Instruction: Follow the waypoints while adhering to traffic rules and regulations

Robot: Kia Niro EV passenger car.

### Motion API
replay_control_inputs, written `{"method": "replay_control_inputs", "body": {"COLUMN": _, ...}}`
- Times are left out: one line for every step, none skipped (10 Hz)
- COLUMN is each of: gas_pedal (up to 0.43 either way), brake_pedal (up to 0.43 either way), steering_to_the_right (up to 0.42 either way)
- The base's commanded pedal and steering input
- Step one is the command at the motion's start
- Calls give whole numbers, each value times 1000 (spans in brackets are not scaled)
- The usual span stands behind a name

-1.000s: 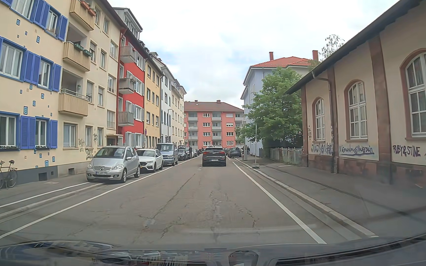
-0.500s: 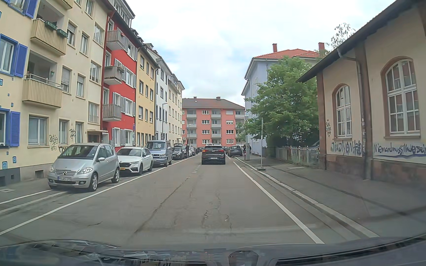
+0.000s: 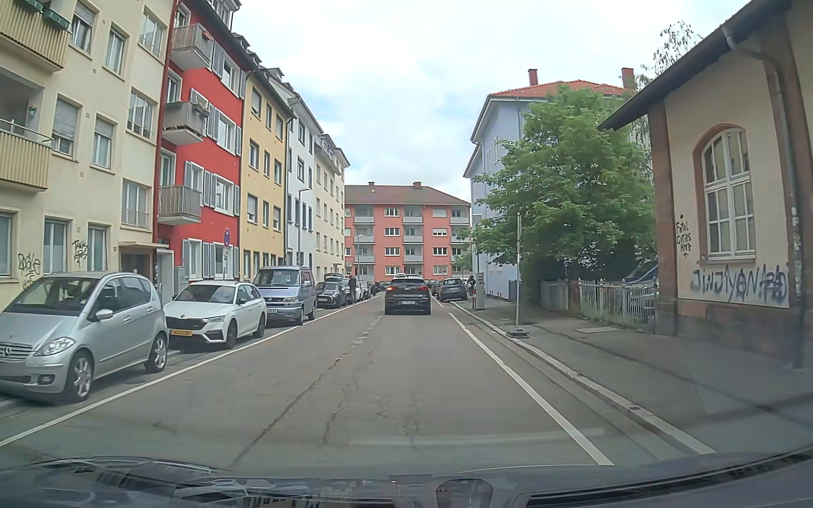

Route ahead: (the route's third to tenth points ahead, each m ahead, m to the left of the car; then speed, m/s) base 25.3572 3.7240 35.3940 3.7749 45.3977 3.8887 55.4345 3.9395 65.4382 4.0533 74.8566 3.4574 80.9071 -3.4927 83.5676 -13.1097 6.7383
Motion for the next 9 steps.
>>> {"method": "replay_control_inputs", "body": {"gas_pedal": 59, "brake_pedal": 0, "steering_to_the_right": -3}}
{"method": "replay_control_inputs", "body": {"gas_pedal": 59, "brake_pedal": 0, "steering_to_the_right": -3}}
{"method": "replay_control_inputs", "body": {"gas_pedal": 59, "brake_pedal": 0, "steering_to_the_right": -4}}
{"method": "replay_control_inputs", "body": {"gas_pedal": 59, "brake_pedal": 0, "steering_to_the_right": -5}}
{"method": "replay_control_inputs", "body": {"gas_pedal": 59, "brake_pedal": 0, "steering_to_the_right": -5}}
{"method": "replay_control_inputs", "body": {"gas_pedal": 59, "brake_pedal": 0, "steering_to_the_right": -5}}
{"method": "replay_control_inputs", "body": {"gas_pedal": 59, "brake_pedal": 0, "steering_to_the_right": -6}}
{"method": "replay_control_inputs", "body": {"gas_pedal": 47, "brake_pedal": 0, "steering_to_the_right": -7}}
{"method": "replay_control_inputs", "body": {"gas_pedal": 39, "brake_pedal": 0, "steering_to_the_right": -7}}
